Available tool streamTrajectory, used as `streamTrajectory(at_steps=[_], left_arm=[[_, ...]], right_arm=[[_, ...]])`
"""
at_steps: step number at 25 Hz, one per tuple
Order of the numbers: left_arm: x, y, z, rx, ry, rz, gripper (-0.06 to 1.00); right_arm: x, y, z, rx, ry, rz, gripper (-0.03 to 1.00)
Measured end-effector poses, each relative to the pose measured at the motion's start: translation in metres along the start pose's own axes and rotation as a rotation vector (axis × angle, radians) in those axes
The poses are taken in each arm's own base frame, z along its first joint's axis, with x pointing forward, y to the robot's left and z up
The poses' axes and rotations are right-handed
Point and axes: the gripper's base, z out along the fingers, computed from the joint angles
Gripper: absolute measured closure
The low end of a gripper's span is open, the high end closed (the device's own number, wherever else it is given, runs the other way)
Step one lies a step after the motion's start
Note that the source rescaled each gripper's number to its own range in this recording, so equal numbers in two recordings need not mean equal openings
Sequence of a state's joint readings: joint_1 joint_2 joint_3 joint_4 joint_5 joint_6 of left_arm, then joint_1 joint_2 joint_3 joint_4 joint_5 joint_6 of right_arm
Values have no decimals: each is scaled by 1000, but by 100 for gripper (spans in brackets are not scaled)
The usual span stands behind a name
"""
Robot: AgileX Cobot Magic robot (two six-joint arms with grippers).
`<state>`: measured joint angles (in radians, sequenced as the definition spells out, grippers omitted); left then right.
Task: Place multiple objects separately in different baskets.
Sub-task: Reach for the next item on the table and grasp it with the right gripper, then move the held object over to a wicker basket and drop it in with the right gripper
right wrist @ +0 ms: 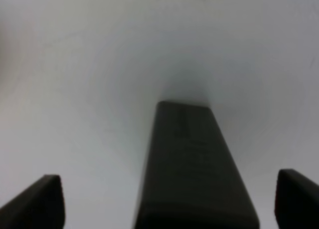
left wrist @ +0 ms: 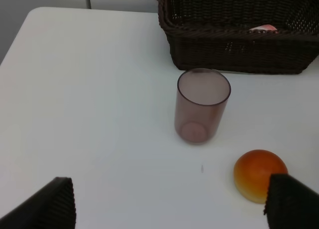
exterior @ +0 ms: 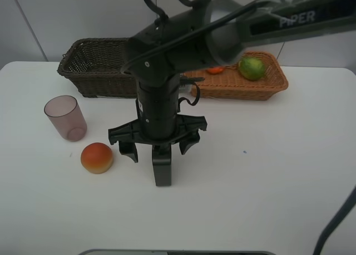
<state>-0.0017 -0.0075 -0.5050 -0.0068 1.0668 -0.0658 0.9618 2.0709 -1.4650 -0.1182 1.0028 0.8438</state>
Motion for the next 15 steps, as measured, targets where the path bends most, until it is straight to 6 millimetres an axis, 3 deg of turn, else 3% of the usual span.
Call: streamTrajectory(at_steps=[4,6,15], left_arm=[[0,0,0,0,0,0,-3],[0,0,0,0,0,0,-3],[0,0,0,0,0,0,-3]], right_arm=[[0,0,0,1,1,0,55],[0,-1,0,6,5,0,83],[0,-1,0,6,5,-45,84]])
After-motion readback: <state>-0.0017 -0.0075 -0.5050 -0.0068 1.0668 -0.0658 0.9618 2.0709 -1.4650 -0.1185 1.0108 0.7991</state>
